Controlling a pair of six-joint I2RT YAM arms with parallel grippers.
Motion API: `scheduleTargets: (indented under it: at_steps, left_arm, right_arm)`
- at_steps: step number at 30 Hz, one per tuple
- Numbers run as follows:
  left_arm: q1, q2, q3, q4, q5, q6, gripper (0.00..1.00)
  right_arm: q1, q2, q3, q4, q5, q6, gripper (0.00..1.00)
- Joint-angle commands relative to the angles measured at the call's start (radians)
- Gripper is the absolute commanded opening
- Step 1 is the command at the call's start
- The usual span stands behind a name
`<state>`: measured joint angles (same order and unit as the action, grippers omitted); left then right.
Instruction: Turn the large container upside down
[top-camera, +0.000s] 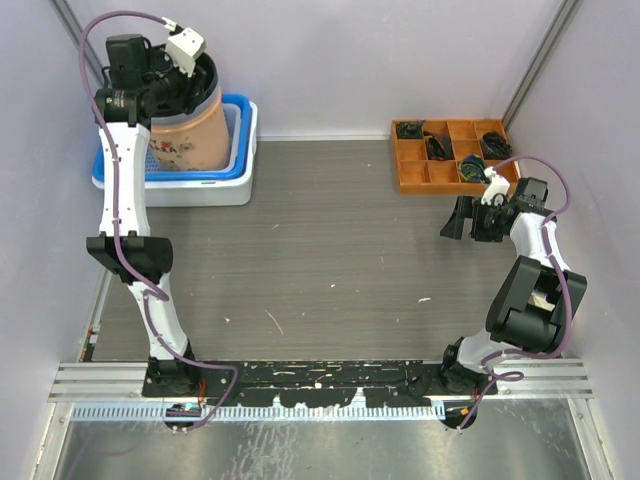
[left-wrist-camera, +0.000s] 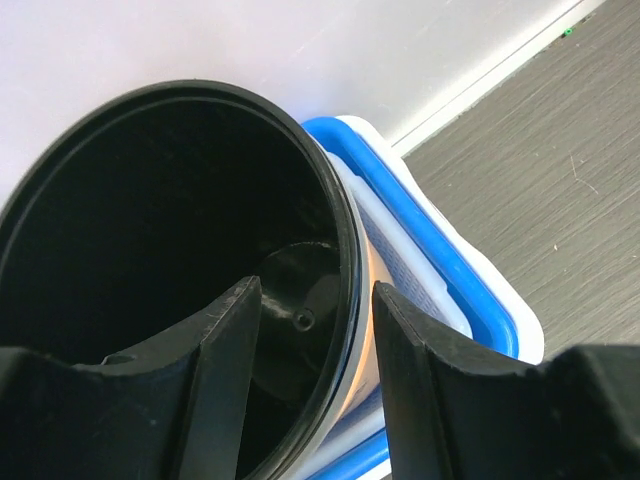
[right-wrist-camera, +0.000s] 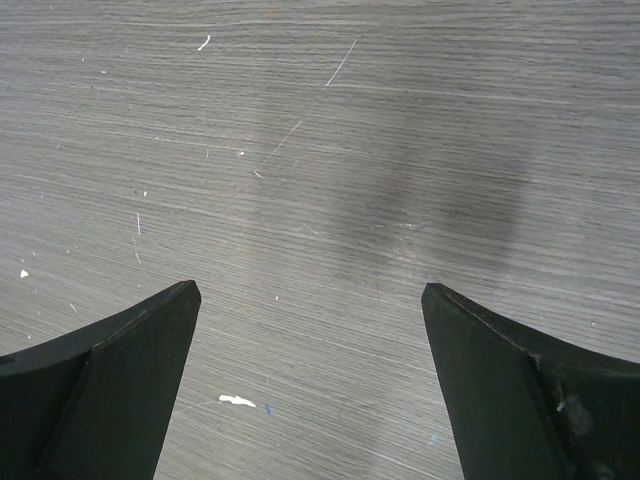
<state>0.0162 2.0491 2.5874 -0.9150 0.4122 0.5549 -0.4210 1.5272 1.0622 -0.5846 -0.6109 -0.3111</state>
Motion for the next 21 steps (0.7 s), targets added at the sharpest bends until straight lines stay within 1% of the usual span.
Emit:
scheduleTargets:
  at_steps: [1,11,13,15,16,21]
  left_arm:
    - [0.007,0.006,0.040,0.077,-0.012,-0.057,0.50]
    - [0.007,0.035,0.030,0.082,0.004,-0.033,0.50]
    - [0.007,0.037,0.022,0.080,-0.003,-0.024,0.46]
    - [0.007,0.039,0.010,0.077,-0.015,-0.010,0.39]
    - [0.007,0.039,0.006,0.074,-0.019,-0.006,0.37]
    - [0.008,0.041,-0.020,0.061,-0.032,0.019,0.37]
  right_arm:
    - [-0.003,-0.009,0.041,0.004,-0.020,-0.015,1.00]
    - [-0.003,-0.004,0.041,0.001,-0.018,-0.020,1.00]
    - [-0.004,-0.003,0.042,0.002,-0.015,-0.020,1.00]
    - [-0.003,-0.001,0.041,0.002,-0.013,-0.020,1.00]
    - [-0.003,-0.002,0.043,0.001,-0.012,-0.020,1.00]
    - [-0.004,-0.014,0.037,0.017,0.000,-0.009,1.00]
